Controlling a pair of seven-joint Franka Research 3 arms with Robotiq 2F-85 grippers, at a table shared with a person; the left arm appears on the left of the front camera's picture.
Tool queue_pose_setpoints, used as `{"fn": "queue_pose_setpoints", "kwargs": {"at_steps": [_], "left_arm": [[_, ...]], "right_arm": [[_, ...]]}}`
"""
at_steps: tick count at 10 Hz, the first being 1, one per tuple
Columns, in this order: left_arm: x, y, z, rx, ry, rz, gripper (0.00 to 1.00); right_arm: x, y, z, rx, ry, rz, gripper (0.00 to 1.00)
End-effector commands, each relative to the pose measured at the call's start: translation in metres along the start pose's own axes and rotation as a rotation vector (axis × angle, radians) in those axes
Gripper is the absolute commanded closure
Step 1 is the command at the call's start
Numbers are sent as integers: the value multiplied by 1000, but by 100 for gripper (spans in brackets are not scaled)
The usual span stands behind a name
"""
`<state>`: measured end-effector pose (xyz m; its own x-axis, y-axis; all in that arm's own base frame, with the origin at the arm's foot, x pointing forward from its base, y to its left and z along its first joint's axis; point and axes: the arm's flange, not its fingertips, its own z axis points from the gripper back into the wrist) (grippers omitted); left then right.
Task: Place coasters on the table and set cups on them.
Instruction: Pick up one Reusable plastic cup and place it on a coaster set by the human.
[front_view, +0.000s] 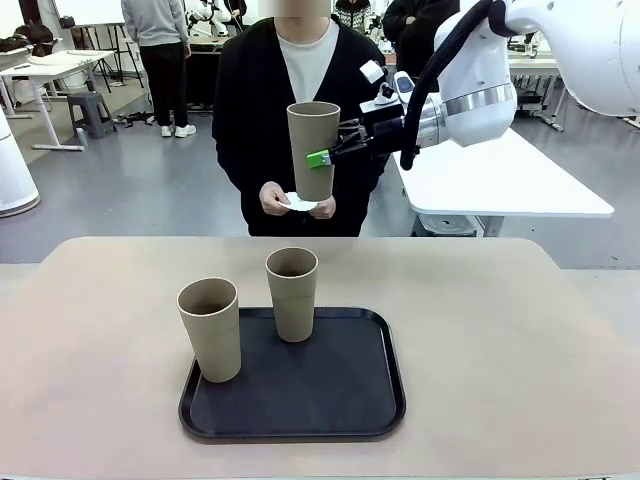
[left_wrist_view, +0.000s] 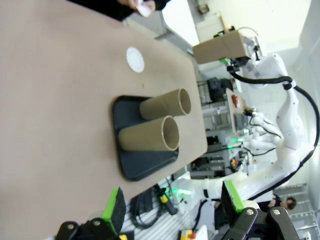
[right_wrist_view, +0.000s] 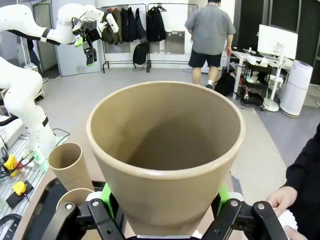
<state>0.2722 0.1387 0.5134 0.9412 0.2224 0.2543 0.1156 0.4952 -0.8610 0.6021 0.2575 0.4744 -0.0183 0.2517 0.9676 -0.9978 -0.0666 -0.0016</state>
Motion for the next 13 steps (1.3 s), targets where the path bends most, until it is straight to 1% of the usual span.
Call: {"fn": "queue_pose_setpoints", "kwargs": {"at_steps": [1, 4, 6, 8, 9, 10, 13], "left_arm": [[1, 0, 1, -11, -8, -21, 0], [1, 0, 1, -11, -8, -21, 0], [1, 0, 1, -11, -8, -21, 0], [1, 0, 1, -11, -8, -21, 0], [1, 0, 1, -11, -8, -21, 0], [1, 0, 1, -11, -8, -21, 0], [1, 0, 1, -11, -8, -21, 0]], "right_arm": [[5, 2, -2, -3, 2, 6, 15], [2, 1, -2, 3, 0, 4, 15], [-21, -18, -11, 29, -38, 16, 15], [-53, -39, -23, 68, -67, 47, 15], [-65, -42, -27, 89, -86, 52, 15], [-76, -45, -30, 92, -82, 68, 15], [-106, -60, -44, 85, -68, 54, 15]]}}
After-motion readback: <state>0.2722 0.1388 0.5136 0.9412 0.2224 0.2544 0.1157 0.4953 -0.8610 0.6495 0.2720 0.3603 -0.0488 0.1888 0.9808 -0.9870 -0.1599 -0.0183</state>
